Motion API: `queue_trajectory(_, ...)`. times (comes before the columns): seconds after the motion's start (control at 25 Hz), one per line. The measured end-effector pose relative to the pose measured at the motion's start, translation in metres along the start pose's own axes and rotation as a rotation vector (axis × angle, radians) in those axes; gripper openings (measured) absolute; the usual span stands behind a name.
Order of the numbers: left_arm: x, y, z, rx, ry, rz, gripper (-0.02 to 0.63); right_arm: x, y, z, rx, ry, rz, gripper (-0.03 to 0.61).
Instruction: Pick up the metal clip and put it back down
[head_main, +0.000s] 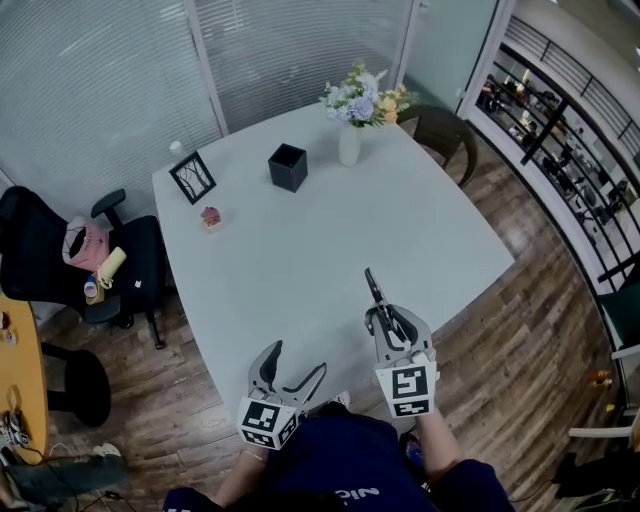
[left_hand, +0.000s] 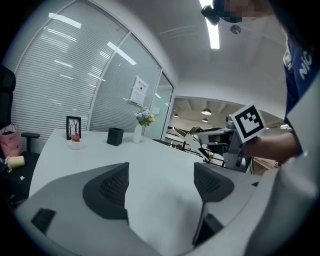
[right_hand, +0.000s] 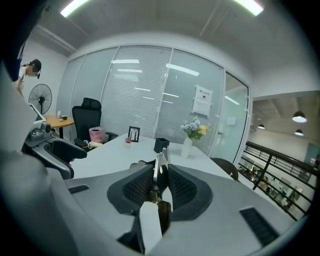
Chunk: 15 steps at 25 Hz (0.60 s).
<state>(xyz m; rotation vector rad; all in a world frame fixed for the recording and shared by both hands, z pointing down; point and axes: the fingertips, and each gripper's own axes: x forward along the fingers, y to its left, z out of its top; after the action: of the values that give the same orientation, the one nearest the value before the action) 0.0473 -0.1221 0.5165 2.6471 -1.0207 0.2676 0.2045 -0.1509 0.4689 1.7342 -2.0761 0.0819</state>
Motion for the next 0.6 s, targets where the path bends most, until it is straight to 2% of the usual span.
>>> queue_trajectory(0.2,0.006,0.001,0.007,0.003,-0.009,0.013,0.407,0.025,-0.027,0.001,-0.085,0.004,-0.016,0.103)
queue_trajectory(0.44,0.007,0.003,0.003,-0.011,0.003,0.042,0.407,0.058,-0.056,-0.016,-0.135,0.038,-0.037,0.103)
queue_trajectory(0.6,0.013,0.001,0.003,-0.024,0.001,0.048,0.407,0.077,-0.078,-0.025,-0.106,0.055,-0.033,0.103)
